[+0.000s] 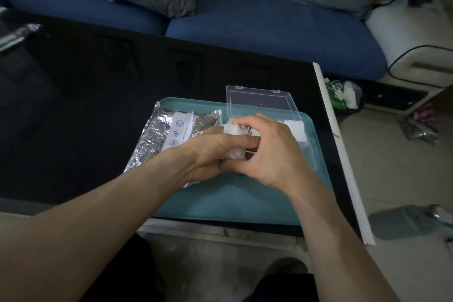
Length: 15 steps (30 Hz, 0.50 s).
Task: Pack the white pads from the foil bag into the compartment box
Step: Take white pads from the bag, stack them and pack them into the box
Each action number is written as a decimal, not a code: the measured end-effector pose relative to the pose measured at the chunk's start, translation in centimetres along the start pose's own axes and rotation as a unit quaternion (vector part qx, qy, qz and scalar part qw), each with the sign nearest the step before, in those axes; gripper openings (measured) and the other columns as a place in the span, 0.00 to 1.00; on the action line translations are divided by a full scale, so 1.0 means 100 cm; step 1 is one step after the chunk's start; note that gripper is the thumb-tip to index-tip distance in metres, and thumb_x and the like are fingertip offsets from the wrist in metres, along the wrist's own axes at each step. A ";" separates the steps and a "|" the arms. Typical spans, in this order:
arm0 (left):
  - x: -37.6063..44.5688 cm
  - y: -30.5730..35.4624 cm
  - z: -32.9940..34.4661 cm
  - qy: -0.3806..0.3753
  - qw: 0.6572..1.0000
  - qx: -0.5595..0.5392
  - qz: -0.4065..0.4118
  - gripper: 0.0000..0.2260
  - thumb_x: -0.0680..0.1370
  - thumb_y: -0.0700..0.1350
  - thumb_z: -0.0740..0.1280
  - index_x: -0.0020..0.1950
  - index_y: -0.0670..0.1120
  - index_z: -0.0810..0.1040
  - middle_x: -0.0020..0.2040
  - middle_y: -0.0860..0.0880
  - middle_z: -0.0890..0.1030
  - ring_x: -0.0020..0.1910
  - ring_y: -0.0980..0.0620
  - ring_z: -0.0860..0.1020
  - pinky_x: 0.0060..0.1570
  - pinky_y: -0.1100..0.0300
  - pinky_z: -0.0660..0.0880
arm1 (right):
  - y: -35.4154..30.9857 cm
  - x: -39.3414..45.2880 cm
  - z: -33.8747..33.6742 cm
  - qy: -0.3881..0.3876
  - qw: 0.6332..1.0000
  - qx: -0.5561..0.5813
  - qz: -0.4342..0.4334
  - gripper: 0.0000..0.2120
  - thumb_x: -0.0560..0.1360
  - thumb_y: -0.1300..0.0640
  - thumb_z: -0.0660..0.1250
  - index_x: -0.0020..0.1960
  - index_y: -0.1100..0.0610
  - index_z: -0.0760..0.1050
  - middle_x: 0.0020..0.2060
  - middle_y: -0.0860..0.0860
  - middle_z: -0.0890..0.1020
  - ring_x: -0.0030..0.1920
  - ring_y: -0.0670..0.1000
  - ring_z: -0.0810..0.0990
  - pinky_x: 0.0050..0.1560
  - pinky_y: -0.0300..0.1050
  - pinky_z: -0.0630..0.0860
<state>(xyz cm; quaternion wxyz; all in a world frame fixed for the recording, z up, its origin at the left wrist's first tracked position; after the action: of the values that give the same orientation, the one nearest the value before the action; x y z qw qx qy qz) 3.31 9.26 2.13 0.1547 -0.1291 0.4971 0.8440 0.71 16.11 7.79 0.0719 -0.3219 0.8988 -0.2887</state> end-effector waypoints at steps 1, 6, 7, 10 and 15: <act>0.000 0.001 0.001 -0.004 1.000 0.002 0.002 0.05 0.74 0.34 0.70 0.48 0.41 0.80 0.41 0.44 0.83 0.39 0.50 0.82 0.38 0.60 0.81 | 0.001 0.001 0.000 0.005 1.000 0.004 0.000 0.43 0.58 0.40 0.83 0.69 0.47 0.73 0.60 0.42 0.79 0.60 0.45 0.76 0.64 0.49 0.74; 0.001 0.006 0.001 -0.008 1.000 -0.018 0.016 0.14 0.69 0.38 0.74 0.54 0.41 0.81 0.48 0.42 0.83 0.43 0.47 0.82 0.43 0.56 0.80 | 0.008 0.001 0.003 -0.004 0.997 0.072 0.017 0.58 0.55 0.41 0.85 0.77 0.40 0.58 0.62 0.40 0.79 0.60 0.45 0.79 0.62 0.48 0.77; 0.001 0.005 0.000 -0.010 1.000 -0.019 0.013 0.13 0.70 0.38 0.73 0.53 0.41 0.81 0.47 0.42 0.83 0.44 0.47 0.82 0.43 0.56 0.80 | 0.008 0.001 0.003 0.001 0.996 0.083 0.009 0.56 0.56 0.42 0.85 0.77 0.41 0.59 0.62 0.40 0.80 0.59 0.45 0.80 0.61 0.48 0.78; 0.001 0.004 -0.002 -0.004 1.000 -0.014 0.004 0.10 0.69 0.39 0.74 0.49 0.42 0.80 0.44 0.43 0.82 0.39 0.47 0.80 0.41 0.56 0.78 | 0.005 0.001 0.005 -0.009 0.994 0.108 -0.002 0.58 0.55 0.45 0.86 0.77 0.40 0.59 0.67 0.39 0.76 0.62 0.43 0.77 0.62 0.44 0.77; 0.002 0.004 -0.002 -0.014 0.999 -0.044 0.005 0.16 0.71 0.39 0.75 0.57 0.39 0.79 0.52 0.38 0.81 0.49 0.43 0.81 0.47 0.53 0.80 | 0.005 0.000 -0.001 0.008 0.991 0.137 -0.006 0.47 0.56 0.48 0.86 0.71 0.46 0.71 0.58 0.39 0.80 0.55 0.38 0.80 0.53 0.38 0.81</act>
<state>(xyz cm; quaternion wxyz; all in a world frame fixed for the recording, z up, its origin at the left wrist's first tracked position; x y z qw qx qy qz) 2.94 8.95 2.28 0.1516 -0.1216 0.4576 0.8677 0.41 16.47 7.55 0.1061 -0.3117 0.8496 -0.4120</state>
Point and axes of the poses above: each hand's wrist, its own x-axis towards the middle knuckle, its own z-axis out of the palm, y = z × x, the point moved 9 cm from there along x, towards the middle knuckle
